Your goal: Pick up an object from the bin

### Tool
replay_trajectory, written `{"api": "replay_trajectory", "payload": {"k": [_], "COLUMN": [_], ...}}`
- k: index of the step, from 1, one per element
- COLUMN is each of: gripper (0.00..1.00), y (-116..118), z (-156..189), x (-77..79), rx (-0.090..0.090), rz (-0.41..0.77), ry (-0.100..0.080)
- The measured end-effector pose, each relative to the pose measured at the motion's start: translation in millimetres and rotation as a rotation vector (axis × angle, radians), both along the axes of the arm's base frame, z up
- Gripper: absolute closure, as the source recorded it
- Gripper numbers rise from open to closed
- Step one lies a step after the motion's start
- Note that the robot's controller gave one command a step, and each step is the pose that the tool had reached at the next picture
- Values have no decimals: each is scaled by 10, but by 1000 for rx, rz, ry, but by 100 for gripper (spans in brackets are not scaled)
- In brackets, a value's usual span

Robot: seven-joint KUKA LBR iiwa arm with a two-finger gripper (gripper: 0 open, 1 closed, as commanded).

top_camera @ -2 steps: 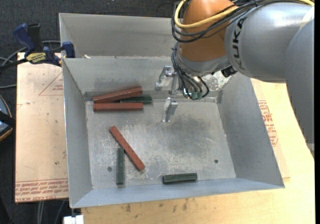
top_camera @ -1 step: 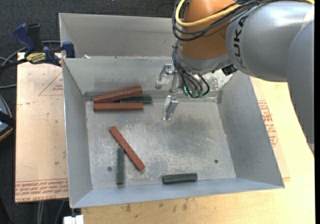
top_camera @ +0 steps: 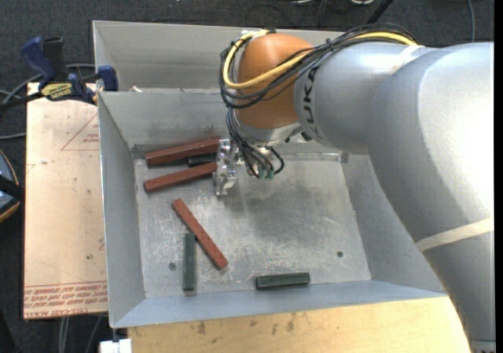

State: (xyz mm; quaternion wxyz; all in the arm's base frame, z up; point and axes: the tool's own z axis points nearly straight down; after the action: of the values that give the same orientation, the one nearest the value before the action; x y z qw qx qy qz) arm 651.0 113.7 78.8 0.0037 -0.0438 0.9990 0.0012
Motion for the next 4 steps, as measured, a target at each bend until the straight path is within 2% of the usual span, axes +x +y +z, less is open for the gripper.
{"api": "replay_trajectory", "payload": {"k": [1,2,3,4], "gripper": [0,0,0,0], "y": [5,5,-264,-225], "z": [-34,-35,302,778], "x": [-79,-77,-136,-43], "rx": [-4,-4,-1,-3], "rz": [4,4,83,65], "ry": [42,41,14,4]}}
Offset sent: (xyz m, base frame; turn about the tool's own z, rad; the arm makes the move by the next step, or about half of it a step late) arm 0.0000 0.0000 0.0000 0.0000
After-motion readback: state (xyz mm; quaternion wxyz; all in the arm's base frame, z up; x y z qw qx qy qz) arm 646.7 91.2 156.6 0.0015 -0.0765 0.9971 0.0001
